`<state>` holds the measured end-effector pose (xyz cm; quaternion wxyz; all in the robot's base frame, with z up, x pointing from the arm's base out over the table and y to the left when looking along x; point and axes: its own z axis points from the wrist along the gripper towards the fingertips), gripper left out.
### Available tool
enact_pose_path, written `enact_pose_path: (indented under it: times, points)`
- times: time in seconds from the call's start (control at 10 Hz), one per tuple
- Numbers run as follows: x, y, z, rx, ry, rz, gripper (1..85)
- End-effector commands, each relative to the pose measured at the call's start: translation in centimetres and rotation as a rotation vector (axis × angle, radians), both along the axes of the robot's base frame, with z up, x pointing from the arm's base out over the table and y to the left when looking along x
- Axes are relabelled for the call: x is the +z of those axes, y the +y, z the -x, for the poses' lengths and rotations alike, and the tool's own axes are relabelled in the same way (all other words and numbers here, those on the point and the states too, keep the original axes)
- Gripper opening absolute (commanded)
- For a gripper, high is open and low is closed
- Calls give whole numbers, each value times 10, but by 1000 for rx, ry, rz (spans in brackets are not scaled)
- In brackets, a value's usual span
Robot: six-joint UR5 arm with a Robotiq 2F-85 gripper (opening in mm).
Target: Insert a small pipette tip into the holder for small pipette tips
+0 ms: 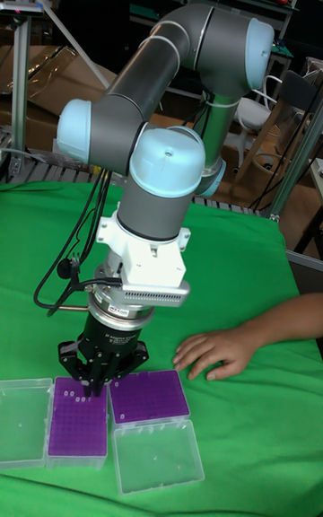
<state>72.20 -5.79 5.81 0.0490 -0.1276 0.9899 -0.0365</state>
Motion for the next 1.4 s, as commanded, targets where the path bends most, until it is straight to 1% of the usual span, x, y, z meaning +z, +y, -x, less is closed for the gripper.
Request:
enact_pose_path:
  times: [0.0, 0.1, 0.2, 0.3, 0.4, 0.7, 1.0, 1.3]
  points:
    - [0, -1, 3, 6, 8, -6, 180]
    - [0, 0, 3, -1, 11, -9, 180]
    - [0, 4, 6, -30, 20, -22, 183]
    - [-1, 15, 11, -78, 38, -60, 183]
    - [-1, 23, 16, -112, 55, -83, 183]
    - [-3, 32, 25, -158, 63, -88, 183]
    - [-6, 42, 32, -191, 61, -96, 183]
    - [-8, 44, 33, -197, 59, -95, 183]
